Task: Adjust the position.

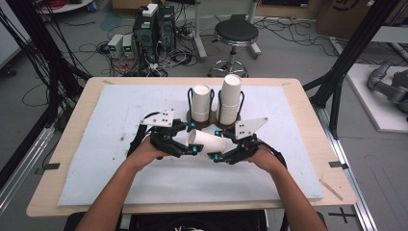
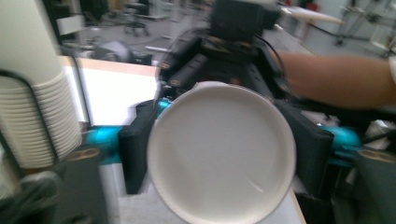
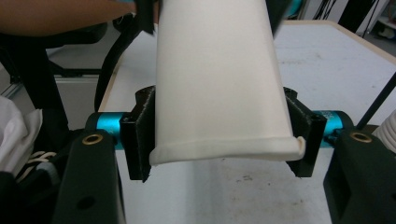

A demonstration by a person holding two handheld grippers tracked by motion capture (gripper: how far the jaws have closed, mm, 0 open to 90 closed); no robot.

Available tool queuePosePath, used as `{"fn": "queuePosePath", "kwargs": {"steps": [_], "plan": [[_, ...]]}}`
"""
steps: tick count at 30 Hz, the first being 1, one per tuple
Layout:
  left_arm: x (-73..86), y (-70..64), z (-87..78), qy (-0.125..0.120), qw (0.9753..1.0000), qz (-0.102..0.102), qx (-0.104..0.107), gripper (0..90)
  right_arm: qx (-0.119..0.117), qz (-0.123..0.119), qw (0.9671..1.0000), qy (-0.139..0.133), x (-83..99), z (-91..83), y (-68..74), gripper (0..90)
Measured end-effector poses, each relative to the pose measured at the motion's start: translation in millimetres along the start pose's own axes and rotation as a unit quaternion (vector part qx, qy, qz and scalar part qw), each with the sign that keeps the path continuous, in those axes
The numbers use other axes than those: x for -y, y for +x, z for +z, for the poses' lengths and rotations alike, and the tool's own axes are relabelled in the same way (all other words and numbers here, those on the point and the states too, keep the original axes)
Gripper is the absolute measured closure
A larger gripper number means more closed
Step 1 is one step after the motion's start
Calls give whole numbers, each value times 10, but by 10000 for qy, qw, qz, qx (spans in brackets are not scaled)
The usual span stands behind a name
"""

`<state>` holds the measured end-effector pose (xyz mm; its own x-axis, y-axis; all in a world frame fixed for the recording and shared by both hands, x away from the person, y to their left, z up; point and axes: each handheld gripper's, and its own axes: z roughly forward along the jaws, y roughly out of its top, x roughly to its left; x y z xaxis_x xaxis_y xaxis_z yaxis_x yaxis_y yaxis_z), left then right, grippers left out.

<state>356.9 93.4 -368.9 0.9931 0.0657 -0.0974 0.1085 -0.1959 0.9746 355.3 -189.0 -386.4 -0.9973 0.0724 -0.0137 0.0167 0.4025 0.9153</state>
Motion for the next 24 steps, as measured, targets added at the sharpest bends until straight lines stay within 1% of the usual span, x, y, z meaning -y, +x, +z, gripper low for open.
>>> {"fn": "queuePosePath", "kwargs": {"steps": [1,2,3,4,5,6,7,8,9,11,12,13,14,15,17,18,19,20,21,24], "plan": [[4,6,-3,-39,10000,-16,27,363,-25,79,10000,2,5,1,0,350],[4,9,-10,-55,10000,10,29,362,-94,253,9996,-65,7,4,-11,307],[1,13,-18,-81,10000,31,-8,361,-86,448,9988,-200,8,7,-19,263],[-2,16,-26,-163,9999,17,-3,361,32,561,9981,-268,7,4,-25,189],[-10,15,-40,-272,9996,14,-13,361,101,713,9968,-339,8,4,-25,165],[-15,12,-47,-333,9994,25,-31,362,129,794,9960,-387,11,2,-32,164],[-21,14,-59,-385,9992,60,-9,362,130,808,9958,-404,15,0,-33,163],[-25,10,-64,-457,9989,42,10,362,135,826,9954,-472,18,0,-28,164],[-28,5,-65,-477,9988,46,18,362,106,780,9955,-527,19,7,-33,164],[-30,-1,-58,-531,9985,59,92,362,20,717,9961,-517,15,14,-26,172],[-30,-7,-50,-510,9987,77,64,362,-28,644,9966,-522,12,17,-24,204],[-27,-5,-47,-498,9987,75,75,362,-57,521,9972,-537,6,18,-19,280],[-23,-1,-49,-518,9986,75,93,364,-100,416,9977,-529,1,15,-14,300],[-21,-2,-50,-522,9986,50,99,364,-64,347,9981,-510,-7,8,-2,312],[-20,-4,-46,-475,9988,51,107,360,-95,272,9985,-473,-9,-2,-8,333],[-21,-10,-41,-461,9989,40,56,351,-81,246,9987,-443,-8,-7,-3,339],[-23,-11,-40,-437,9990,1,-8,287,-73,203,9989,-406,-4,-12,-7,348],[-26,-12,-40,-423,9990,-84,-77,237,-110,210,9991,-365,0,-18,-9,355],[-27,-7,-47,-393,9991,-85,-107,225,-88,189,9992,-328,4,-26,-12,364],[-20,-5,-57,-348,9993,-117,-62,231,-61,131,9997,-189,10,-48,-14,381]]}}
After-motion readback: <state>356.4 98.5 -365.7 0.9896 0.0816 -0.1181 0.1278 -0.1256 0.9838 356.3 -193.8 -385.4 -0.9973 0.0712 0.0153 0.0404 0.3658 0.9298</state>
